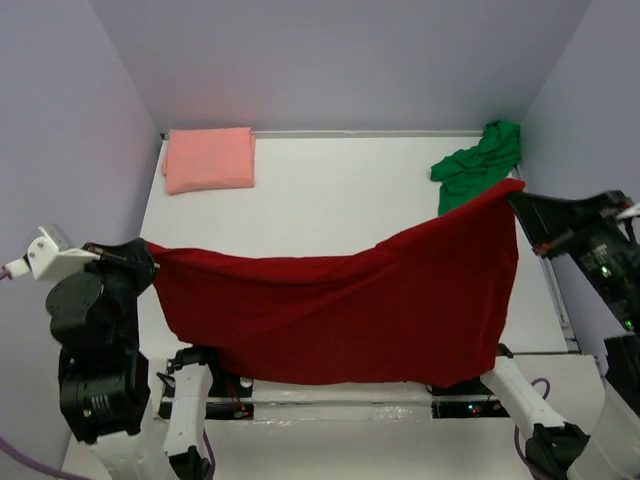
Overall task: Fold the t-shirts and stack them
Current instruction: Flatten the tshirt out
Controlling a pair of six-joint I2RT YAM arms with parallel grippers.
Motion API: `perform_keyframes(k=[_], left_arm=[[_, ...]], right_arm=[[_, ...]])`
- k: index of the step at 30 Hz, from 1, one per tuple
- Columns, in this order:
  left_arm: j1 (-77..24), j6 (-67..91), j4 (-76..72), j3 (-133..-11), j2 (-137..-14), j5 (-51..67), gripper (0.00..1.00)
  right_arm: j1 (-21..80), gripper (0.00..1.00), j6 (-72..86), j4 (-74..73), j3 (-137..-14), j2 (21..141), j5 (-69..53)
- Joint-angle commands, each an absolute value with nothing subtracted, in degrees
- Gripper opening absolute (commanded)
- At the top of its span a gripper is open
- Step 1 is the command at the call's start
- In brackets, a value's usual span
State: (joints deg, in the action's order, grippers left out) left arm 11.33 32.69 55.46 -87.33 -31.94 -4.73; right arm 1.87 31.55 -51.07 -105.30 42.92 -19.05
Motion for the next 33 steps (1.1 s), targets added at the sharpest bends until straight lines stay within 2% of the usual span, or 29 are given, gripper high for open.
perform_keyframes(k=[1, 3, 10, 18, 23, 25, 27, 33], left_arm=[[11.3, 35.0, 44.2, -78.1, -38.8, -1.9, 0.0], [11.3, 35.9, 39.0, -72.0, -40.8, -0.4, 0.0], [11.3, 34.8, 34.5, -65.0, -53.1, 3.1, 0.0], [10.5, 40.1, 20.1, -56.3, -64.5, 5.4, 0.0], [9.1, 38.7, 18.1, -61.3, -76.4, 6.9, 0.0], [6.6, 36.2, 19.5, -69.3, -83.8, 7.8, 0.0], [5.9, 35.1, 19.4, -72.1, -86.3, 8.1, 0.0], [4.6, 33.5, 19.4, -76.5, -90.7, 9.1, 0.0]], right_arm=[[2.0, 0.0, 33.0, -51.0, -101.2, 51.1, -21.0], [2.0, 0.0, 33.8, -50.9, -99.6, 53.8, -22.1], [2.0, 0.0, 35.2, -45.4, -92.4, 64.8, -26.4], [2.0, 0.0, 35.2, -29.3, -79.7, 76.9, -28.5], [2.0, 0.0, 33.6, -26.5, -87.1, 93.1, -31.3], [2.0, 0.0, 36.4, -26.2, -94.1, 108.2, -35.3], [2.0, 0.0, 37.8, -26.5, -97.9, 114.0, -36.9], [2.0, 0.0, 38.1, -27.0, -106.1, 121.5, -38.2]])
